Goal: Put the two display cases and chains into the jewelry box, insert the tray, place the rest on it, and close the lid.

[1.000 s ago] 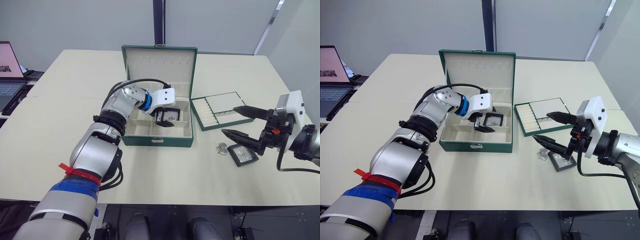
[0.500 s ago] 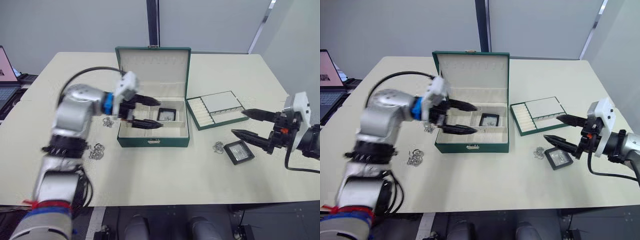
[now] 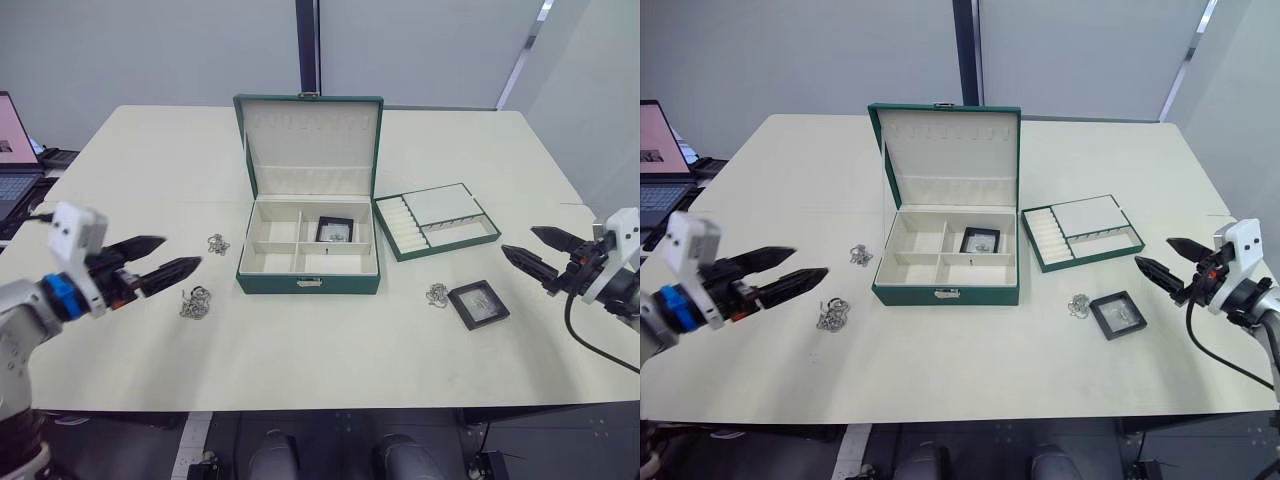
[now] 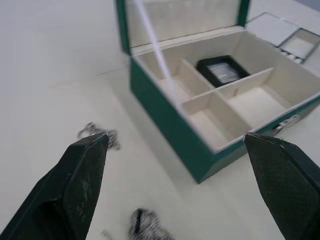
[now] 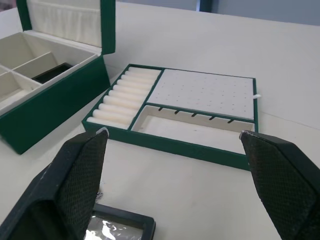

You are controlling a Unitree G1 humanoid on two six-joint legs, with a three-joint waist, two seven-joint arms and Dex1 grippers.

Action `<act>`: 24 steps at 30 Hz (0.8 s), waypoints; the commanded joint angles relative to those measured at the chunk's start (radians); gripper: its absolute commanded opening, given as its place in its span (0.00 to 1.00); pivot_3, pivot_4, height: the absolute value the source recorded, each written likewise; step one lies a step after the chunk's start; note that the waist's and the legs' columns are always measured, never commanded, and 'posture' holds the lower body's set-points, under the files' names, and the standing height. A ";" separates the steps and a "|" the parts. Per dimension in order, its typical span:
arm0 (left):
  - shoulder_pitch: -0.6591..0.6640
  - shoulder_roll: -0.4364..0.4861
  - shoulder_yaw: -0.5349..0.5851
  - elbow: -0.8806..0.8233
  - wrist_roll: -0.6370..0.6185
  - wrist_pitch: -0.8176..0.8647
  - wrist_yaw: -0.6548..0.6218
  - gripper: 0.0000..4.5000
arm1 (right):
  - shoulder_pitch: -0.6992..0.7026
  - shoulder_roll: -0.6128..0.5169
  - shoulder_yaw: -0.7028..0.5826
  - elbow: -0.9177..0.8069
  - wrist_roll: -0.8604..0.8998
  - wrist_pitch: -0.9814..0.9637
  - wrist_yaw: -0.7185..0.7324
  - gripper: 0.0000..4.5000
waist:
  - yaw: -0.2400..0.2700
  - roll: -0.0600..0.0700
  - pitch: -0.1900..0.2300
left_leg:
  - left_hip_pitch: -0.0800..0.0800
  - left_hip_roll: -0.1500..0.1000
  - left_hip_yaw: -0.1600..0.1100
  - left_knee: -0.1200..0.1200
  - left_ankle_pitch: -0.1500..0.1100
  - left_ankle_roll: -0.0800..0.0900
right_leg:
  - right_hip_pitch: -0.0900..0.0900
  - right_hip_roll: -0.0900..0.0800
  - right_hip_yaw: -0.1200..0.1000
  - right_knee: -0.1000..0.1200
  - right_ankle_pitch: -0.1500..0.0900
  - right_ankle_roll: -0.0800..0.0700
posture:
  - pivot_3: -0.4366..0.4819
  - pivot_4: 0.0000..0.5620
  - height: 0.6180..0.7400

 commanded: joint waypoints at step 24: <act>0.144 -0.119 0.006 0.120 0.072 -0.442 0.381 0.99 | -0.113 0.007 0.018 0.109 -0.055 -0.167 0.068 1.00 | 0.001 0.002 -0.001 | 0.000 0.000 0.002 -0.001 0.000 0.000 | 0.000 -0.001 0.000 0.000 0.000 0.000 | 0.48 0.27 1.00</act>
